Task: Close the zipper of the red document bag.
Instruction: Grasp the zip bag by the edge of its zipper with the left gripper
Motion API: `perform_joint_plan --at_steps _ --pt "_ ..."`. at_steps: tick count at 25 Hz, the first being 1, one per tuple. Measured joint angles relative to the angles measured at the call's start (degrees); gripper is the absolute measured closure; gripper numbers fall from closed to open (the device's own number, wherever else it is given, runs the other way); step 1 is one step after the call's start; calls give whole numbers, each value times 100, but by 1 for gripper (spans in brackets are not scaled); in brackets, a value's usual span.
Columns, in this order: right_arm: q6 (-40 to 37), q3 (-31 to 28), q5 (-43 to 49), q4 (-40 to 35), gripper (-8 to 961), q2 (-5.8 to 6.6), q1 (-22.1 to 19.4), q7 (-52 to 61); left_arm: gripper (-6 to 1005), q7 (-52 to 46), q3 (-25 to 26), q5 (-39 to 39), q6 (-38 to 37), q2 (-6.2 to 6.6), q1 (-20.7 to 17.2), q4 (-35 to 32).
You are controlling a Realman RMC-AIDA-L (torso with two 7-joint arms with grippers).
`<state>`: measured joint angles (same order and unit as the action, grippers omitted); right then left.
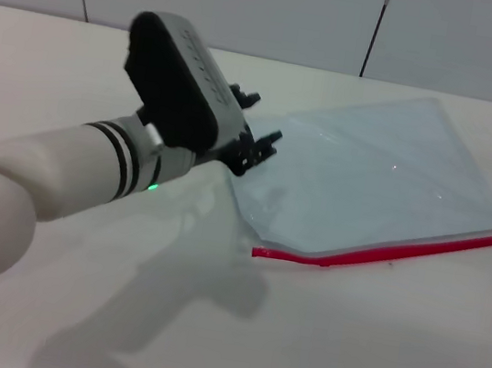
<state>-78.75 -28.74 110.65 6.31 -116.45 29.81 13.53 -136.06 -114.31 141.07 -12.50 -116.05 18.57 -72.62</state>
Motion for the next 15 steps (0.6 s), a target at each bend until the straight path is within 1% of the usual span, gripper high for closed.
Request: perform_joint_plan --at_steps 2,8,10,11,12,15 --pt "0 0 0 -4 245 0 4 0 459 -21 31 229 -412 -14 -26 -198" --pt "8 0 0 -58 245 0 13 0 459 -293 50 636 -1258 -13 14 -531" --pt "9 0 0 -59 246 0 19 0 459 -526 53 903 -1578 -13 56 -627" --pt "9 0 0 -60 246 0 23 0 459 -772 54 1210 -1916 -14 127 -688" --pt "9 0 0 -60 246 0 23 0 458 -772 54 1210 -1916 -14 127 -688" --pt "9 0 0 -60 246 0 24 0 458 -1191 44 1740 -2444 -16 288 -740"
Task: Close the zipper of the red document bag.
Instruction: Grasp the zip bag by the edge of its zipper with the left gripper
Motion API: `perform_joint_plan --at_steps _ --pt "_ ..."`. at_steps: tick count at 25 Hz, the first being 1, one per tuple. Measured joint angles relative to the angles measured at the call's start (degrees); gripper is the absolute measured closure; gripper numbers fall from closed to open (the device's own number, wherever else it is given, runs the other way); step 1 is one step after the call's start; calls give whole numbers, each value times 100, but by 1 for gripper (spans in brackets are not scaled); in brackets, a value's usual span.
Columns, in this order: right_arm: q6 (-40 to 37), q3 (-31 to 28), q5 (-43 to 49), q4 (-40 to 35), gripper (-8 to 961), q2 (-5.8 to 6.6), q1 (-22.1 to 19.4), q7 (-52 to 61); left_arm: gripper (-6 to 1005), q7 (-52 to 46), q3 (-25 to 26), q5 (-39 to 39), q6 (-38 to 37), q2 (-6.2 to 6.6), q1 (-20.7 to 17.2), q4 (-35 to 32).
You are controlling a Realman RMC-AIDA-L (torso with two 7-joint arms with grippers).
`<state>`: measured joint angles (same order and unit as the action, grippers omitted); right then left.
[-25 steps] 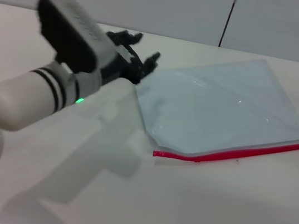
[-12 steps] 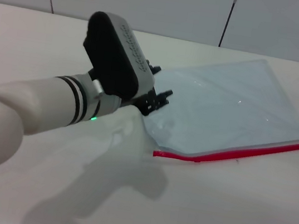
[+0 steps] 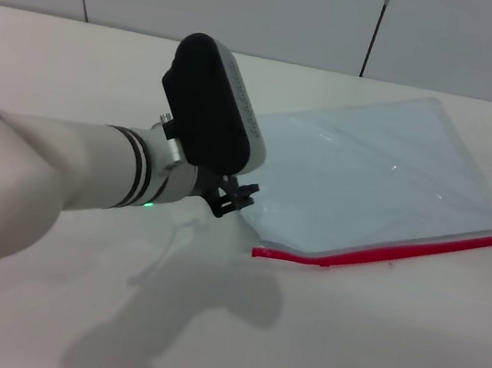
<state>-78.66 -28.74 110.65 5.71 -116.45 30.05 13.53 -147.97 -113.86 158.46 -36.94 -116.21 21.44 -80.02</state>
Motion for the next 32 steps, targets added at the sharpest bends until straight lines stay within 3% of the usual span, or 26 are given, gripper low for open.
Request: perform_joint_plan --at_steps 6,20,32 --pt "71 0 0 2 246 0 23 0 459 -167 -200 558 -464 -1 131 -175" --pt "127 0 0 0 247 0 27 8 460 27 -1043 606 -1272 23 119 -1003" --pt "126 0 0 16 247 0 32 9 461 91 -1198 615 -1185 24 178 -625"
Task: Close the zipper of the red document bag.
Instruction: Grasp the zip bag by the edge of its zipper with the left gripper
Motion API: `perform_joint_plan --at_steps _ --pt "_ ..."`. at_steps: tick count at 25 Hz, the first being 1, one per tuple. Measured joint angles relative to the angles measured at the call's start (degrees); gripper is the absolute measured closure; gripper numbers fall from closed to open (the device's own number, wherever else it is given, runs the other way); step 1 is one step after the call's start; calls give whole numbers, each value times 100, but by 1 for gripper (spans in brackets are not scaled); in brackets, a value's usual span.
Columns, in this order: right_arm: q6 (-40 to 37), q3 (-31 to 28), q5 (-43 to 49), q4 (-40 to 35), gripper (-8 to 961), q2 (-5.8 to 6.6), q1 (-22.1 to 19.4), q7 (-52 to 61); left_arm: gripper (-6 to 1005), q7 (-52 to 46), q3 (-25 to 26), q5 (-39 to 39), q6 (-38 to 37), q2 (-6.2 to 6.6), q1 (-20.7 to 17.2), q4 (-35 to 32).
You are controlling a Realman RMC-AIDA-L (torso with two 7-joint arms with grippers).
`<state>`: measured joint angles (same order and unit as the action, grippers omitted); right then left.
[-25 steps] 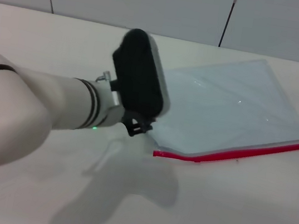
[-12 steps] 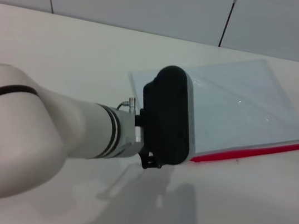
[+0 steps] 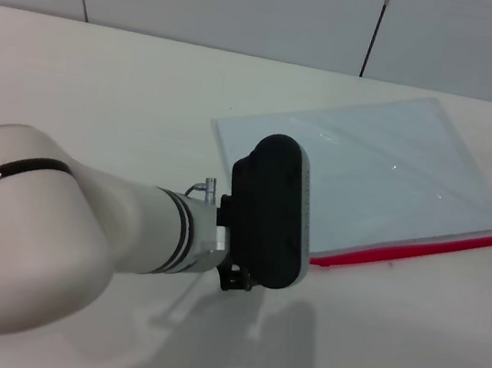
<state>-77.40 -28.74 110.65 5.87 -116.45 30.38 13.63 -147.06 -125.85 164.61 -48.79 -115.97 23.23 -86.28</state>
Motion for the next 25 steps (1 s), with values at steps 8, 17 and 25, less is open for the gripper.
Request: perform_joint_plan --at_steps 8,17,25 --pt "-3 0 0 12 247 0 3 0 462 14 -26 1 660 -6 202 657" --pt "-4 0 0 19 248 0 7 0 463 291 -150 1 1468 -17 242 1107" --pt "-4 0 0 26 248 0 12 0 463 396 -174 1 2284 -25 295 1668"
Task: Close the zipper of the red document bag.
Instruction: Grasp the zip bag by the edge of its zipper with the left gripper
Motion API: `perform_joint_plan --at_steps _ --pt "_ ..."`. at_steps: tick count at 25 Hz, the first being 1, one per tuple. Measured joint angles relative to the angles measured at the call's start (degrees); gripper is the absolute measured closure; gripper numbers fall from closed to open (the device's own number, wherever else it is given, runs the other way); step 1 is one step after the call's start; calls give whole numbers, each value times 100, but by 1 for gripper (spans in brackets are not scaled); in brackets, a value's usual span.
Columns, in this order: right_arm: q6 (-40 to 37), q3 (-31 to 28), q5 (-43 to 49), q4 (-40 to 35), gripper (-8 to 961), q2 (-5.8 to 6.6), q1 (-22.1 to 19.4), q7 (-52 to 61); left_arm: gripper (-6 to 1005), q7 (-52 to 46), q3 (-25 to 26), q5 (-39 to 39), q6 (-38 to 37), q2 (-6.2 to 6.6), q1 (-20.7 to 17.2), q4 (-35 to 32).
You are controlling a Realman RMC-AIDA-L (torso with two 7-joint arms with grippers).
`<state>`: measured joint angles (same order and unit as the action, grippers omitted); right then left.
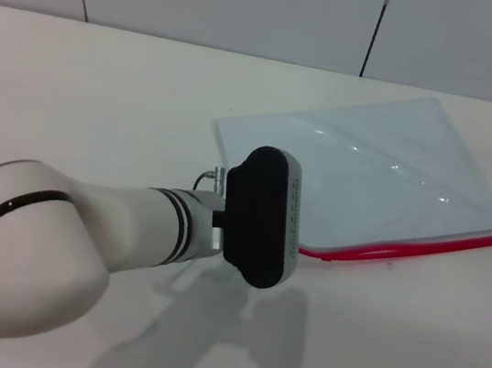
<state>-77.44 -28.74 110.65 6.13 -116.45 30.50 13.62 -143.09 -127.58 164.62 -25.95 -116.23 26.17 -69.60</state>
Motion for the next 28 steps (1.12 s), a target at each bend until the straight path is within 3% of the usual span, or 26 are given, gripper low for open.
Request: perform_joint_plan --at_steps 8,16,19,23,28 --pt "-24 9 0 -11 249 0 0 0 464 242 -78 0 478 -8 -50 207" --pt "-49 257 0 -47 249 0 15 -37 703 333 -120 0 691 -5 -64 354" --pt "-57 680 4 -153 249 15 128 -51 766 346 -127 0 879 -3 -136 380" --pt "-66 1696 117 -488 255 27 386 -56 851 487 -84 0 1372 -4 -294 468" --pt "-70 2590 976 -834 277 35 723 -62 943 1007 -41 -11 2398 -12 -622 633"
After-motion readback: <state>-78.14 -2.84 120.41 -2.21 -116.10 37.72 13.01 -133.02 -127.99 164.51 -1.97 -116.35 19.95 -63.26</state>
